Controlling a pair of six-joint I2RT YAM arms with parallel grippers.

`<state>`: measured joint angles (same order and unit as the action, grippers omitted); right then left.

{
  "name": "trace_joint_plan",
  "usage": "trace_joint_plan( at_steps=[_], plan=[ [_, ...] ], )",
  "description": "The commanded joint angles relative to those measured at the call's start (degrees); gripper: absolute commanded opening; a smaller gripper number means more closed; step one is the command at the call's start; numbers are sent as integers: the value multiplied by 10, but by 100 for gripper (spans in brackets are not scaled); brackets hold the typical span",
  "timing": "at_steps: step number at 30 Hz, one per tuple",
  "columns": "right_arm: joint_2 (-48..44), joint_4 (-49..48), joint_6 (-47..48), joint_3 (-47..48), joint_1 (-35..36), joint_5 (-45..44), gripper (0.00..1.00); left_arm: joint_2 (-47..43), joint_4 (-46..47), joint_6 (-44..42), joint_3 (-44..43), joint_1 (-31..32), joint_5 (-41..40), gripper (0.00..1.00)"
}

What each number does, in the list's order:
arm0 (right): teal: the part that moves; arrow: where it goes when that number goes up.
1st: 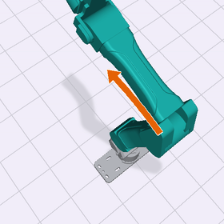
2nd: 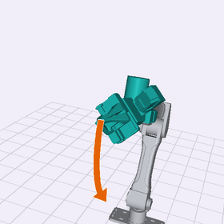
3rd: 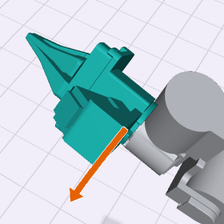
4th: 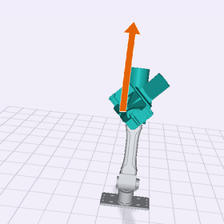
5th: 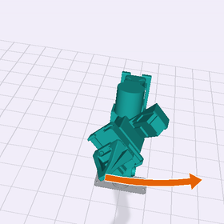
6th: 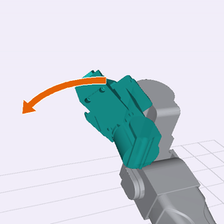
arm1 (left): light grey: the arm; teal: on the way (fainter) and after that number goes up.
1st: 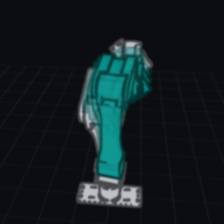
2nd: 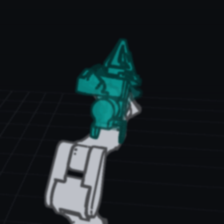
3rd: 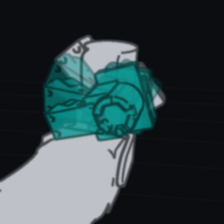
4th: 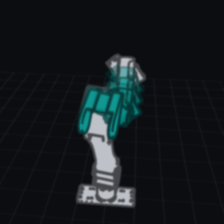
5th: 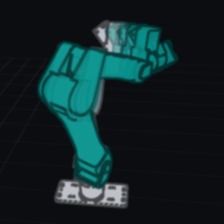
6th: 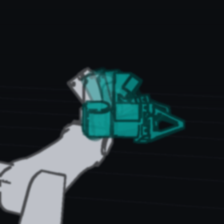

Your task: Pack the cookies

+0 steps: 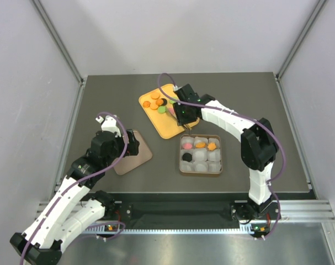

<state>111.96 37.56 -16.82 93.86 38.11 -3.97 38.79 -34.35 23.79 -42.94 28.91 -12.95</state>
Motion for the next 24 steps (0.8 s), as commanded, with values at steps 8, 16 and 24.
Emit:
trace_joint_plan(
  at_steps=[8,16,24],
  plan=[
    [-59,6,10,26,-6,8,36,-2,7,0,0,2,-8,99],
    [-99,10,10,5,-6,8,36,-2,6,0,0,2,-8,99],
    [-164,15,6,-32,-6,13,35,-4,6,0,0,2,-8,99]
  ],
)
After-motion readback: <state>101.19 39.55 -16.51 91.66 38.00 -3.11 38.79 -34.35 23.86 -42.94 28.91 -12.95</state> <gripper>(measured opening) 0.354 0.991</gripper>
